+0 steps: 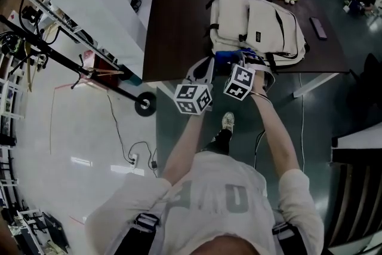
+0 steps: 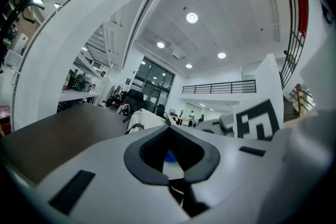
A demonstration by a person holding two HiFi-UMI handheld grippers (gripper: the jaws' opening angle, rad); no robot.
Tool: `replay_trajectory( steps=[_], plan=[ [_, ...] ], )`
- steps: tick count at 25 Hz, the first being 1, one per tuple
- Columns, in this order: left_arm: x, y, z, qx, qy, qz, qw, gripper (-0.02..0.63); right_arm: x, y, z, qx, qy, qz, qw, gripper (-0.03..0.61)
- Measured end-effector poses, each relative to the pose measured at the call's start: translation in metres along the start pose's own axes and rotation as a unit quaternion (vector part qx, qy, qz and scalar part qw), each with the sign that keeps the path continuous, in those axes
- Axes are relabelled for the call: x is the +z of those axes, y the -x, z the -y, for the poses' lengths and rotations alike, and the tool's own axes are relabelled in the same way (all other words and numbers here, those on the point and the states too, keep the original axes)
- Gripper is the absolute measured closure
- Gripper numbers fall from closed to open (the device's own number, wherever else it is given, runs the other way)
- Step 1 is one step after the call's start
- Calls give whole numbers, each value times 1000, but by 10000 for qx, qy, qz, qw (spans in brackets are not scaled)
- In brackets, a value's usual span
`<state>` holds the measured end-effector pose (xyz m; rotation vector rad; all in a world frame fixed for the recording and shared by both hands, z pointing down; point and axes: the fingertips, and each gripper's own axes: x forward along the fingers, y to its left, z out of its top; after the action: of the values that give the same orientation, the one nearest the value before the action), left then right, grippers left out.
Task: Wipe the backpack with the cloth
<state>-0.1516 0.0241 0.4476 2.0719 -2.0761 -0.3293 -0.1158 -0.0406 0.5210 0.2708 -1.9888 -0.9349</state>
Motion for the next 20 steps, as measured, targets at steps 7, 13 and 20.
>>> replay_trajectory(
  steps=[7,13,20],
  plan=[
    [20,-69,10,-188,84,242,9995,609,-25,1,181,-1057,-131,25,9943,537],
    [24,-146,23,-515,-8,263,9983,609,-60,-41,282,-1194,-297,-149,9923,537],
    [15,-201,-6,-306,21,218,9993,609,-95,-133,303,-737,-883,-334,9928,537]
  ],
)
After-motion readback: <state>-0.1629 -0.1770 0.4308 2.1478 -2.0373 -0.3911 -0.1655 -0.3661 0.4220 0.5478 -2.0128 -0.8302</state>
